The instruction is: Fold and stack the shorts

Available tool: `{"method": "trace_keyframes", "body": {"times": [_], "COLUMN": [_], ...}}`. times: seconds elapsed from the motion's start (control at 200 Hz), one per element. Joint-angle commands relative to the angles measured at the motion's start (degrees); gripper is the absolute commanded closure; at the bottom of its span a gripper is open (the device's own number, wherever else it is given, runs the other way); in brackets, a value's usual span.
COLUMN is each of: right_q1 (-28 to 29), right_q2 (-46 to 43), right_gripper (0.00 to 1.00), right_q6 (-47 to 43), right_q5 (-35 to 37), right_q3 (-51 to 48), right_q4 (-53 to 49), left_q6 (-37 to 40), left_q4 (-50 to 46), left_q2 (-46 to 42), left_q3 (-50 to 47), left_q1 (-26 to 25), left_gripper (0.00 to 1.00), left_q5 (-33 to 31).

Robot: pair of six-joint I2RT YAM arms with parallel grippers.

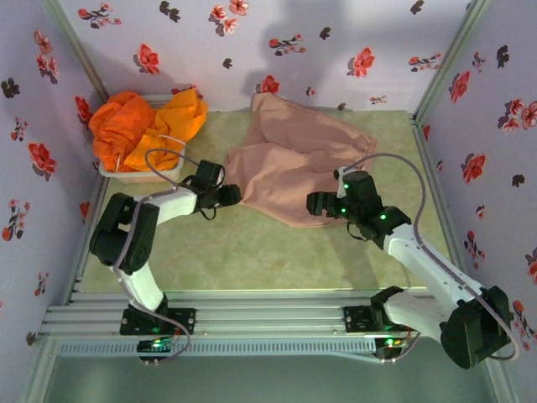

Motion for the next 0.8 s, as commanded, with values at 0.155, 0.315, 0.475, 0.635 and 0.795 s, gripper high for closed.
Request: {"method": "trace_keyframes", "body": {"times": [0.155, 0.315, 0.475, 0.635, 0.795], "right_q1": [0.38, 0.45, 0.44, 0.44, 0.44], "right_q2": [-1.01, -0.78, -0.72, -0.31, 0.02], "right_gripper": [0.04, 0.04, 0.04, 0.04, 0.04], "right_q6": [-1.26, -1.75, -2.05, -2.31, -2.23], "right_q5": [1.92, 2.52, 3.70, 4.50, 4.89], "right_q3": [0.73, 0.14, -0.34, -0.48, -0.61], "right_q4": [-0.76, -1.01, -1.04, -1.21, -1.35], "left_q6": [-0.22, 2.29, 7.28, 11.06, 11.86], "left_q4": [2.26, -4.00, -18.37, -35.56, -44.27], "left_q2": [4.41, 0.18, -9.02, -15.53, -19.47], "left_q3": [5.51, 8.14, 11.88, 18.90, 20.77], "left_q1": [-0.47, -0.77, -2.59, -5.52, -6.18], "left_gripper": [0.87, 1.00, 1.00, 1.00, 0.93], "left_q5": [0.08, -1.38, -6.79, -13.03, -16.30]}}
